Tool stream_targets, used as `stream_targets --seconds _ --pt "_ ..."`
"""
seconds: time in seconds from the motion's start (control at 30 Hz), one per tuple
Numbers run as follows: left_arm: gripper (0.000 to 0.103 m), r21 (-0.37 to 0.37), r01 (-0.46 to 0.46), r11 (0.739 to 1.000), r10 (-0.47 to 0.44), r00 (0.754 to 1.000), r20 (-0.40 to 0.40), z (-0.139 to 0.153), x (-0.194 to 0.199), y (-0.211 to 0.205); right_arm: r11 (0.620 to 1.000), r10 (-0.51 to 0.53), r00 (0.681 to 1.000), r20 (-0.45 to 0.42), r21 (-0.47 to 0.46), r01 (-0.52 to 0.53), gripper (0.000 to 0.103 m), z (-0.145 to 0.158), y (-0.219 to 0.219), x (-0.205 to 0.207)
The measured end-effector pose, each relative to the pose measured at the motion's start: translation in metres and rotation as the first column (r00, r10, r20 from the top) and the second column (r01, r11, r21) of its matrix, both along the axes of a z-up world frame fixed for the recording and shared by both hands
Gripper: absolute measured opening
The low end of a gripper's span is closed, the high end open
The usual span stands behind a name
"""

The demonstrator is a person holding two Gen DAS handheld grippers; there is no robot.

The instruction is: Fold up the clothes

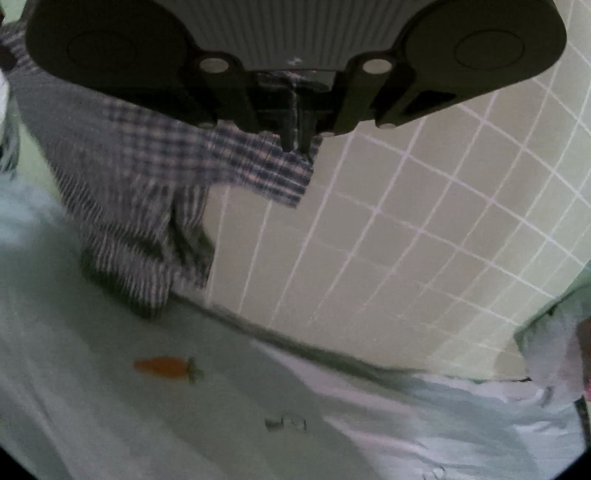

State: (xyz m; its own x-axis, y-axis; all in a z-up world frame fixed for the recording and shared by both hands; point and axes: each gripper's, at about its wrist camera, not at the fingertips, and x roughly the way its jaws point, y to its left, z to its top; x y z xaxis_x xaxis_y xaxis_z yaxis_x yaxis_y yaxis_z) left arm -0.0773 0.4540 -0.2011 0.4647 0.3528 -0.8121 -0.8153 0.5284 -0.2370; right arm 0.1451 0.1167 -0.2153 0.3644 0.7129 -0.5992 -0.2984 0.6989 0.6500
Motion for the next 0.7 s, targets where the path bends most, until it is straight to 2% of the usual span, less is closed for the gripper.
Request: stream_targets --seconds 0.23,0.37,0.57,0.7 --pt "0.002 0.139 -0.003 0.990 -0.007 0.997 0.073 0.057 -0.009 -0.010 0.999 0.008 0.997 0.080 0.048 -0.012 0.005 0.026 -0.005 -0.010" --pt "0.002 0.211 -0.034 0.977 0.003 0.990 0.144 0.095 -0.024 -0.014 0.996 0.027 0.990 0.136 0.076 -0.038 0.005 0.044 -0.004 -0.020" --pt "0.002 0.355 -0.068 0.933 -0.011 0.976 0.218 0.148 -0.039 -0.015 0.990 0.076 0.974 0.213 0.102 -0.100 0.005 0.068 0.009 -0.038" --pt "0.002 0.410 -0.126 0.903 0.008 0.961 0.277 0.172 -0.056 -0.011 0.983 0.134 0.960 0.246 0.092 -0.161 0.005 0.075 0.027 -0.051"
